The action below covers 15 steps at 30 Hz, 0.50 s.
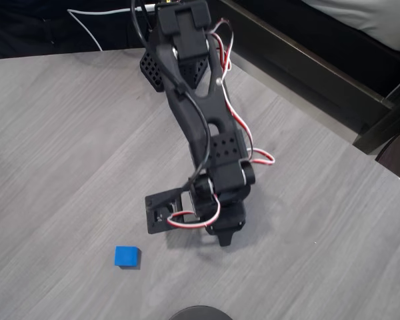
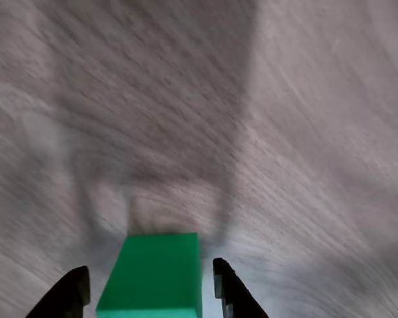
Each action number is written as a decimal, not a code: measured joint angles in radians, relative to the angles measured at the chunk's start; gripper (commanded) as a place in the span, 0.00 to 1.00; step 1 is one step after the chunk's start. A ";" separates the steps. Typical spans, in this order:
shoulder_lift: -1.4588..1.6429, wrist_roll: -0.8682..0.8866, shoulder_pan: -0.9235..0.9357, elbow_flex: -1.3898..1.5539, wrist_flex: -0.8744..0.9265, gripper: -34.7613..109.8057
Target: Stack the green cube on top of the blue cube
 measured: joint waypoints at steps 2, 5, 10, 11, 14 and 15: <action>-0.011 0.000 -0.005 -0.012 -0.009 0.24; -0.011 0.000 -0.011 -0.017 -0.003 0.24; -0.003 0.000 -0.011 -0.017 0.031 0.24; 0.011 0.000 -0.009 -0.015 0.038 0.24; 0.086 -0.017 0.020 -0.017 0.066 0.24; 0.114 -0.026 0.041 -0.023 0.081 0.24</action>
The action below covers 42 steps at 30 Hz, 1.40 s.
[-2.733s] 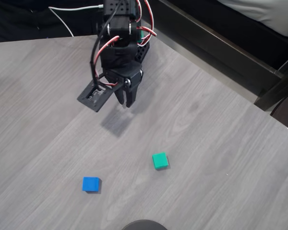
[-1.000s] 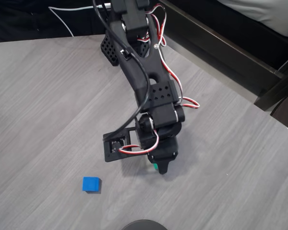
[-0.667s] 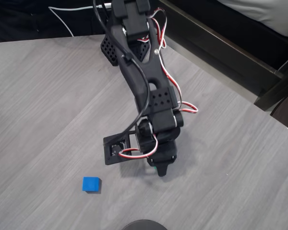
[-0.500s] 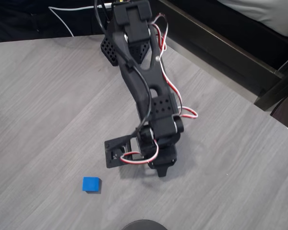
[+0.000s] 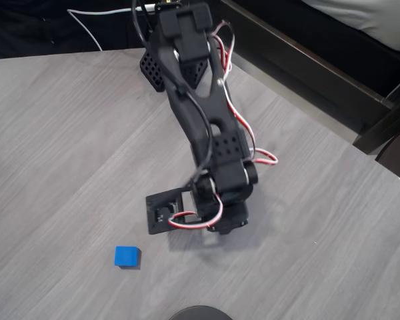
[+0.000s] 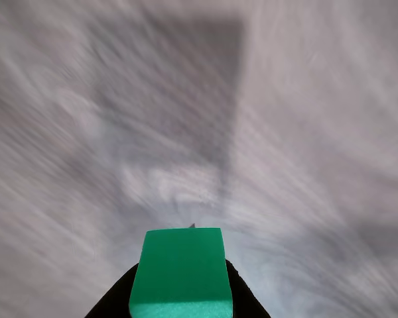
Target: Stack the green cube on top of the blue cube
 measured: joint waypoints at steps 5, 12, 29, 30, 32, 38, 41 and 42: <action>0.092 -0.081 0.132 -0.055 0.038 0.24; 0.072 -0.178 0.410 -0.199 0.046 0.24; -0.120 -0.192 0.446 -0.313 0.060 0.24; -0.130 -0.192 0.448 -0.322 0.060 0.24; -0.149 -0.192 0.448 -0.341 0.060 0.24; -0.213 -0.192 0.446 -0.405 0.060 0.24; -0.232 -0.192 0.446 -0.419 0.064 0.24; -0.235 -0.192 0.446 -0.419 0.064 0.24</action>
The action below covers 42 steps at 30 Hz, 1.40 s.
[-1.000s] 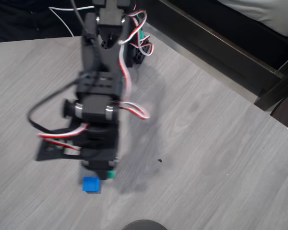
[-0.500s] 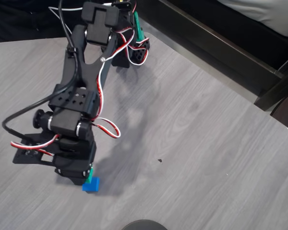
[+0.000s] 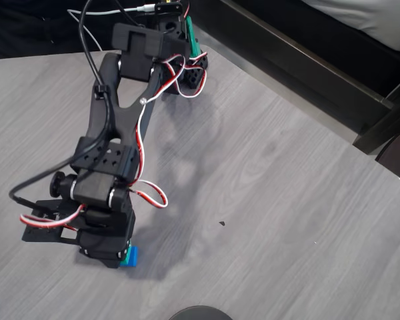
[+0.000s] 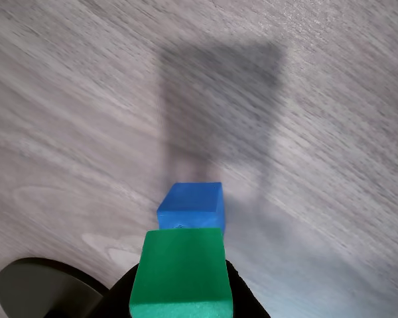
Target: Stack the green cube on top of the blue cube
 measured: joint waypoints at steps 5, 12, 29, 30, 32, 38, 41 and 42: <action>-0.017 -0.002 -0.017 -0.002 0.000 0.24; -0.037 -0.002 -0.028 -0.018 0.000 0.28; -0.063 -0.003 -0.017 -0.034 0.000 0.35; -0.063 -0.003 -0.017 -0.034 0.000 0.37; -0.063 -0.003 -0.017 -0.034 0.000 0.38; -0.064 -0.003 -0.017 -0.044 0.006 0.38; -0.064 -0.005 -0.011 -0.071 0.025 0.39; -0.064 -0.005 -0.006 -0.080 0.032 0.39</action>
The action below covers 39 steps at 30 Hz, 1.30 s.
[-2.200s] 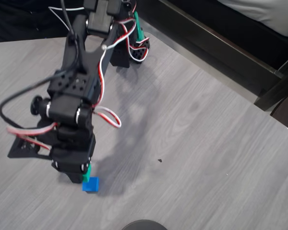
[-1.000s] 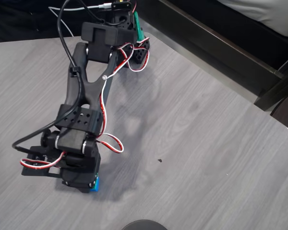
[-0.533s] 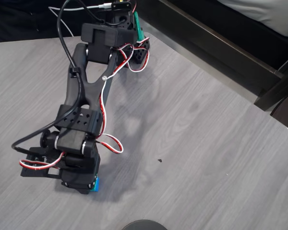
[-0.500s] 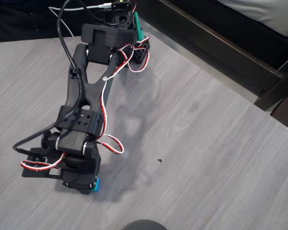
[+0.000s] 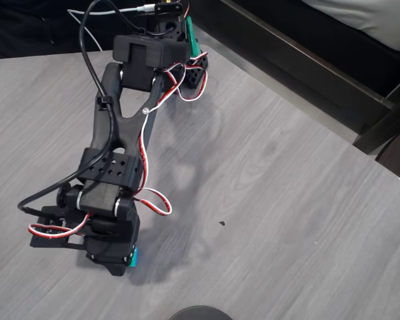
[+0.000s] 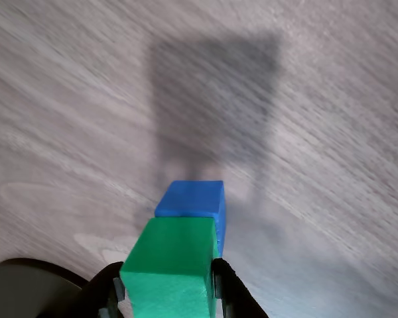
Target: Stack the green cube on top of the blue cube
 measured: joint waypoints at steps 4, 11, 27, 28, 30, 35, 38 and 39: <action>0.000 0.002 0.011 -0.049 0.043 0.39; -0.008 0.002 -0.011 -0.210 0.195 0.39; 0.913 0.143 -0.258 0.273 0.373 0.24; 1.008 0.152 -0.284 0.357 0.331 0.24; 1.221 0.150 -0.345 0.577 0.236 0.24; 1.669 0.103 -0.367 1.118 0.055 0.24; 1.775 0.064 -0.333 1.361 -0.011 0.24; 1.804 0.051 -0.341 1.428 -0.038 0.24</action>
